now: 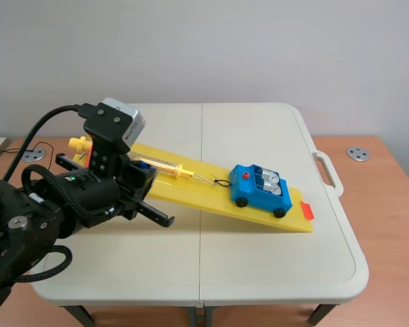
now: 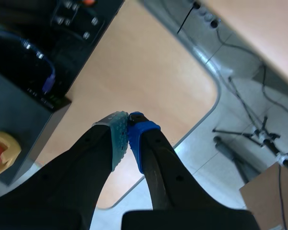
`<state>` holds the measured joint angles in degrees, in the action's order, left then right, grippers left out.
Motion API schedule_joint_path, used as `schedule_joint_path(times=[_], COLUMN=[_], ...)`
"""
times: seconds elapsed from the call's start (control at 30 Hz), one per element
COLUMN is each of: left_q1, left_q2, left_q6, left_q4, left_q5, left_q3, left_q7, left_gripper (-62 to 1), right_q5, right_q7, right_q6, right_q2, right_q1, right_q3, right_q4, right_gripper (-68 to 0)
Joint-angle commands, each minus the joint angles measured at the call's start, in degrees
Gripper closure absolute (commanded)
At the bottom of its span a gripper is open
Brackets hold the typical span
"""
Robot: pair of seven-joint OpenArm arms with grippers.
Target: Place the four metal weights on the blue cart on the ramp.
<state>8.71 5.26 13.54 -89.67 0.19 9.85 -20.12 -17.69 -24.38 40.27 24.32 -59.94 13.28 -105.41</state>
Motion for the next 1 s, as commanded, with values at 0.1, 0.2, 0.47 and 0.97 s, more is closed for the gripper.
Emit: schedule_joint_path(times=[0.1,0.2,0.47,0.97], left_q1=[6.21,10.67,22.34,33.81], left_q2=[4.22,6.25,7.02,7.02], left_q6=[-1.86,-1.86,-1.86,-1.88], left_q4=[-15.89,-20.09,-28.61,-32.98], left_q5=[-4.28,-4.28,-4.28,-8.15], left_q3=[-0.66,-0.98,-4.15,-6.34], left_q7=[4.87,3.80,3.74,3.69], left_gripper=[-6.7,-14.6,-39.6,-62.3], right_q5=[-0.79,-0.96,-5.27,-8.57], right_q7=[6.58,7.48,9.35,16.24], right_q6=[1.36,1.36,1.36,-2.38], right_q2=[1.99,1.92,-0.13,-4.02], right_q1=[7.10,10.71,19.50,25.22], right_q3=[2.32,2.32,2.29,2.12], right_q4=[-5.88,-5.88,-5.88,-5.88], right_gripper=[-2.4,-9.9,-31.4,-66.1])
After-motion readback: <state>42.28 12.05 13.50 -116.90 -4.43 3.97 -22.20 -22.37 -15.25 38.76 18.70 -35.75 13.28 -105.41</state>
